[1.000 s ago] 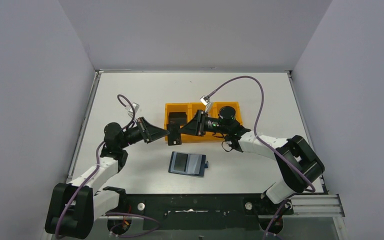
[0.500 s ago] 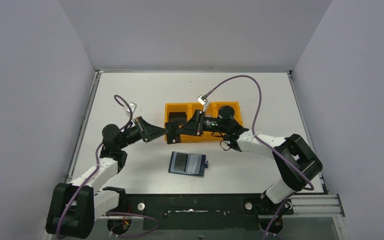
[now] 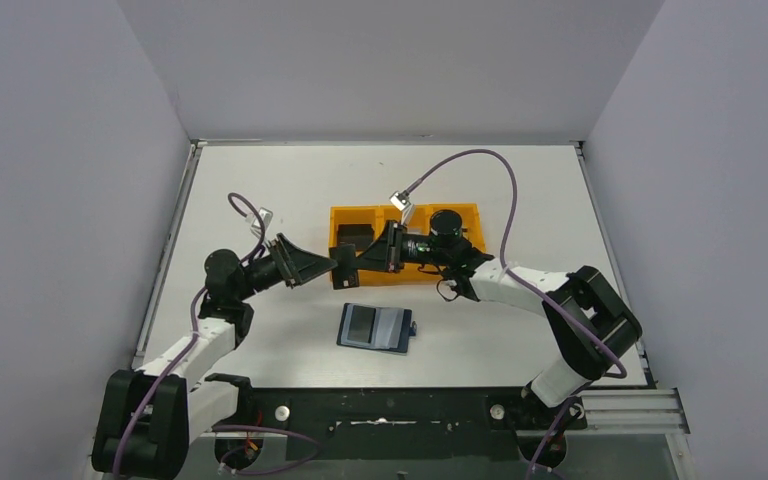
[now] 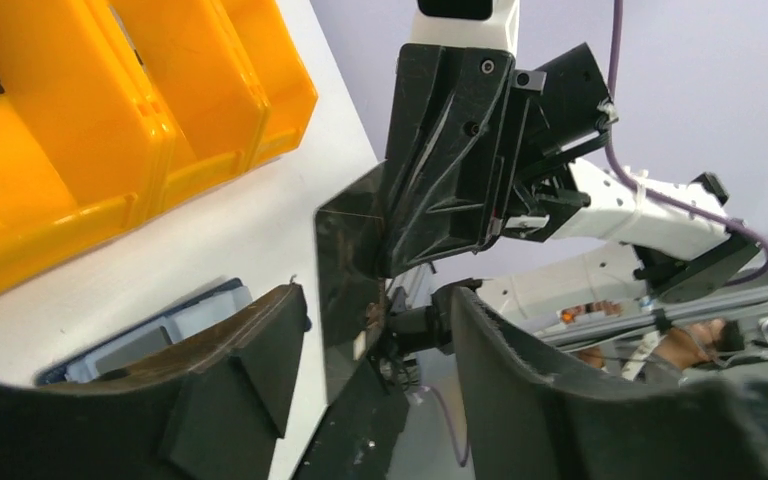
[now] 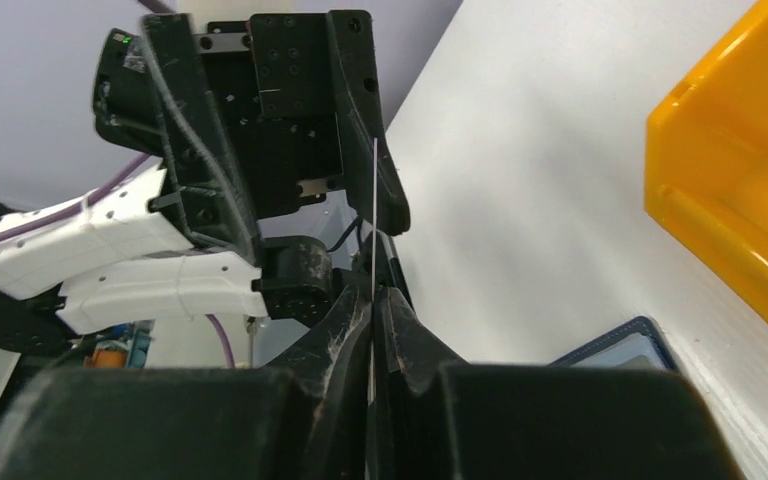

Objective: Take the credit cards out of the card holder

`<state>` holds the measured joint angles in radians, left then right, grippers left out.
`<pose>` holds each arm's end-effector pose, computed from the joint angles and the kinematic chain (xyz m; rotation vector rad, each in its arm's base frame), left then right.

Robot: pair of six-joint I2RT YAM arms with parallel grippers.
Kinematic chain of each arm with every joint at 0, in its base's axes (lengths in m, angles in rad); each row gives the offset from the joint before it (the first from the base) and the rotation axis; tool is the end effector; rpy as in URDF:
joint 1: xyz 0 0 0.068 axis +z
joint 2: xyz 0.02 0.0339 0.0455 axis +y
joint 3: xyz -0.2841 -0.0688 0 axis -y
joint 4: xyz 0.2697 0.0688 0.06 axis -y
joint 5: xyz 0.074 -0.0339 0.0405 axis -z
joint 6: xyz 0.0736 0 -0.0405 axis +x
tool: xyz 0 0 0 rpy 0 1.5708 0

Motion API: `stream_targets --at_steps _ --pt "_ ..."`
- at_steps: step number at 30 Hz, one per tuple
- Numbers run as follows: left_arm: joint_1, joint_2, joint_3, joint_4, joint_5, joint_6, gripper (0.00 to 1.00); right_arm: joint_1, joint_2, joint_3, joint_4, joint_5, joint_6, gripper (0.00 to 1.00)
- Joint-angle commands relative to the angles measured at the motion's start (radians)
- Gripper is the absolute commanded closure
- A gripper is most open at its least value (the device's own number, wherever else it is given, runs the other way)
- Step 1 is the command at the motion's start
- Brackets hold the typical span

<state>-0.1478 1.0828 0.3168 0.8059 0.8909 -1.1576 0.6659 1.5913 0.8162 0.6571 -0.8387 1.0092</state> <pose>0.2319 -0.0924 0.2255 -0.0796 1.8194 -1.6494 0.2672 0.2795 0.2372 -0.4234 2.0318 1.8495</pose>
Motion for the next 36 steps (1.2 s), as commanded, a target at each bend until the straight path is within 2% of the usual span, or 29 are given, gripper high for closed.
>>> stream_targets --at_steps 1,2,5,9,13,18,22,26,36 --pt "0.018 -0.058 0.062 -0.142 -0.038 0.099 0.33 0.007 -0.059 0.060 -0.124 0.097 -0.102 1.00" --pt "0.028 -0.075 0.080 -0.219 -0.061 0.138 0.26 0.008 -0.067 0.064 -0.160 0.120 -0.125 1.00" --pt "0.057 -0.136 0.155 -0.540 -0.168 0.292 0.18 0.002 -0.102 0.087 -0.284 0.218 -0.211 1.00" --pt "0.070 -0.210 0.297 -0.905 -0.422 0.497 0.14 0.006 -0.111 0.156 -0.451 0.390 -0.381 1.00" --pt "0.071 -0.263 0.401 -1.114 -0.696 0.599 0.14 0.020 -0.073 0.260 -0.597 0.577 -0.551 1.00" --pt "0.070 -0.330 0.402 -1.160 -0.871 0.704 0.12 0.062 -0.021 0.350 -0.642 0.734 -0.792 1.00" --pt "0.068 -0.379 0.348 -1.154 -0.885 0.825 0.11 0.107 0.002 0.347 -0.570 0.762 -1.007 1.00" --pt "0.068 -0.401 0.333 -1.136 -0.891 0.840 0.10 0.145 0.038 0.357 -0.534 0.774 -1.192 1.00" --pt "0.072 -0.404 0.317 -1.128 -0.992 0.854 0.10 0.154 0.199 0.500 -0.618 0.769 -1.415 1.00"
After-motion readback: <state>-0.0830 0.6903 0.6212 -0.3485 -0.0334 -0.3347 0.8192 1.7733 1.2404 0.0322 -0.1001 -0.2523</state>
